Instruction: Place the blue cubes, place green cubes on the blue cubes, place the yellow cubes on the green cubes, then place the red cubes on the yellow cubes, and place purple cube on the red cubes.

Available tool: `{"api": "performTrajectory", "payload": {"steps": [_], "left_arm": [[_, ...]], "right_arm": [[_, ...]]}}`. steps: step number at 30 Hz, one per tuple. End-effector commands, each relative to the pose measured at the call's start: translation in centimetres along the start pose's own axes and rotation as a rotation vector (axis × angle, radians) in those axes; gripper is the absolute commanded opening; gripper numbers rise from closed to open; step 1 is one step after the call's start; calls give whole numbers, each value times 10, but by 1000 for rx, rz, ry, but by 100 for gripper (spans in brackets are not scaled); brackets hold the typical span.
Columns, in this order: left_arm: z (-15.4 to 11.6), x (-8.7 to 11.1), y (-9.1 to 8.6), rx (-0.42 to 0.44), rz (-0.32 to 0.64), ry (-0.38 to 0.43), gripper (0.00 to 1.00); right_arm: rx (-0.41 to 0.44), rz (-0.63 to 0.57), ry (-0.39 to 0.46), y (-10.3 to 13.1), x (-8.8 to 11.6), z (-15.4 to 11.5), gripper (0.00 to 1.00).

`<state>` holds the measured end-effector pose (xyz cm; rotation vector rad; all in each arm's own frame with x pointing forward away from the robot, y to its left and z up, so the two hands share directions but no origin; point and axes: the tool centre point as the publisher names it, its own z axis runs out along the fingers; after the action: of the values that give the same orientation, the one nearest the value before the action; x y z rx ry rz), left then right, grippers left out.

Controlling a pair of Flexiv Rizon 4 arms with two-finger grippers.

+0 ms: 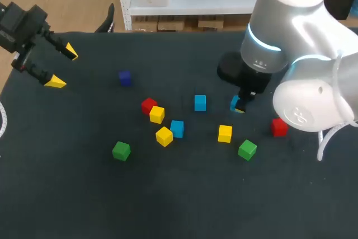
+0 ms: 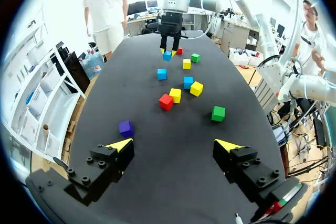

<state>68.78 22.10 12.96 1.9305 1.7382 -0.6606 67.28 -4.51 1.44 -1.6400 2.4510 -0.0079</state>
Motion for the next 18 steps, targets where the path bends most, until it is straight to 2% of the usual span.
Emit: {"api": "performTrajectory", "payload": {"steps": [1, 9, 18], "left_arm": [[0, 0, 1, 1, 1, 1, 100], [0, 0, 1, 1, 1, 1, 100], [0, 0, 1, 1, 1, 1, 100]], "right_arm": [[-29, -33, -8, -4, -7, -5, 0], [-57, -151, -58, -2, -18, -5, 0], [-60, -228, -62, 6, -20, -10, 0]]}}
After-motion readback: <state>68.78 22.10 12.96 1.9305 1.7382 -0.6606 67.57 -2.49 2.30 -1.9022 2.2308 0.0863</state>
